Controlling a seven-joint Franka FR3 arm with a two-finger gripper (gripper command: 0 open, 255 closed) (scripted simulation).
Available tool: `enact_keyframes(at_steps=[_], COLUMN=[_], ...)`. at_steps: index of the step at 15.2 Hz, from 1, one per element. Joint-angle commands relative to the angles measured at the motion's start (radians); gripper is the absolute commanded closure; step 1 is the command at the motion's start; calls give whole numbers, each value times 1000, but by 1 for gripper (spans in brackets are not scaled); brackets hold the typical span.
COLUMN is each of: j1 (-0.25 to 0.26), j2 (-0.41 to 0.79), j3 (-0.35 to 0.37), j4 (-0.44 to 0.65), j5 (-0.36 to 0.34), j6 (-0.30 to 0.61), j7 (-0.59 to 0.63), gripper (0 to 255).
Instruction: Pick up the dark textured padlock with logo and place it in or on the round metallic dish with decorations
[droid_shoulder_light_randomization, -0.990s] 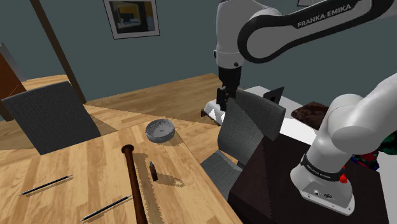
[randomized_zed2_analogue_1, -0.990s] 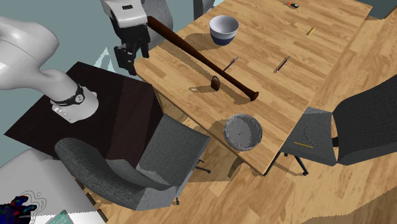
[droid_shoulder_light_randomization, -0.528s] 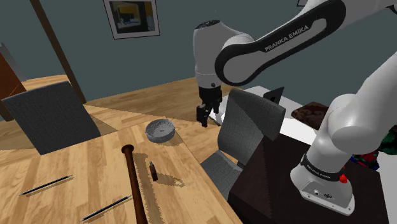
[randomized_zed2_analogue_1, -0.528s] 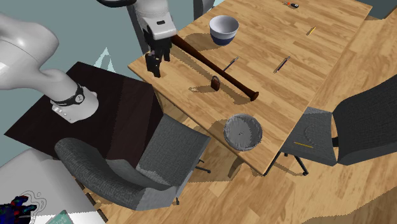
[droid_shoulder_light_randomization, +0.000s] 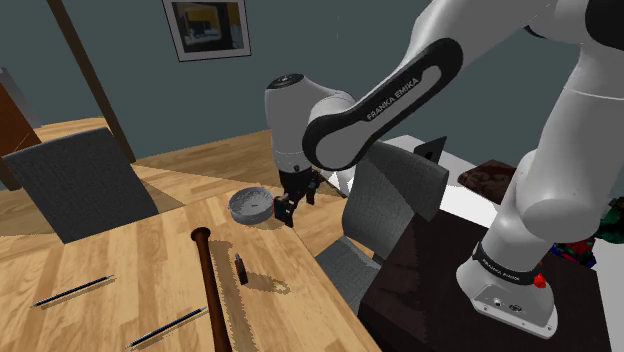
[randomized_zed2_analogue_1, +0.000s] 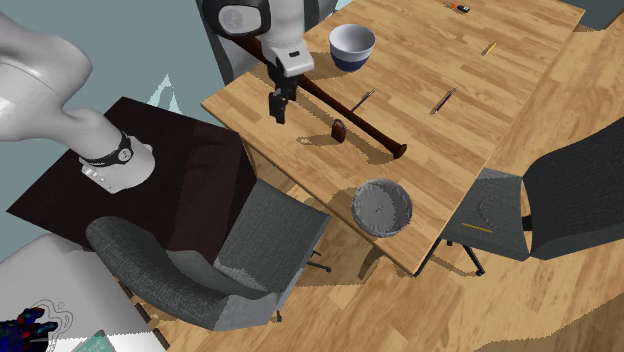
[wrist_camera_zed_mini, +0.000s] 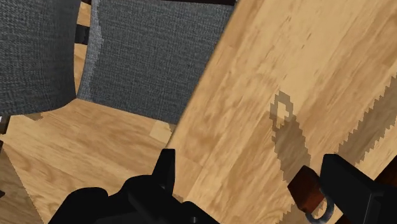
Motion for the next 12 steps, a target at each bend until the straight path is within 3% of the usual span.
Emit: enact_keyframes(at_steps=[1,12], j1=[11,162], j2=[83,517], j3=[4,-48], j4=[47,416], j5=[-40,-207], j6=[29,72], j7=[48,244], gripper=[0,0])
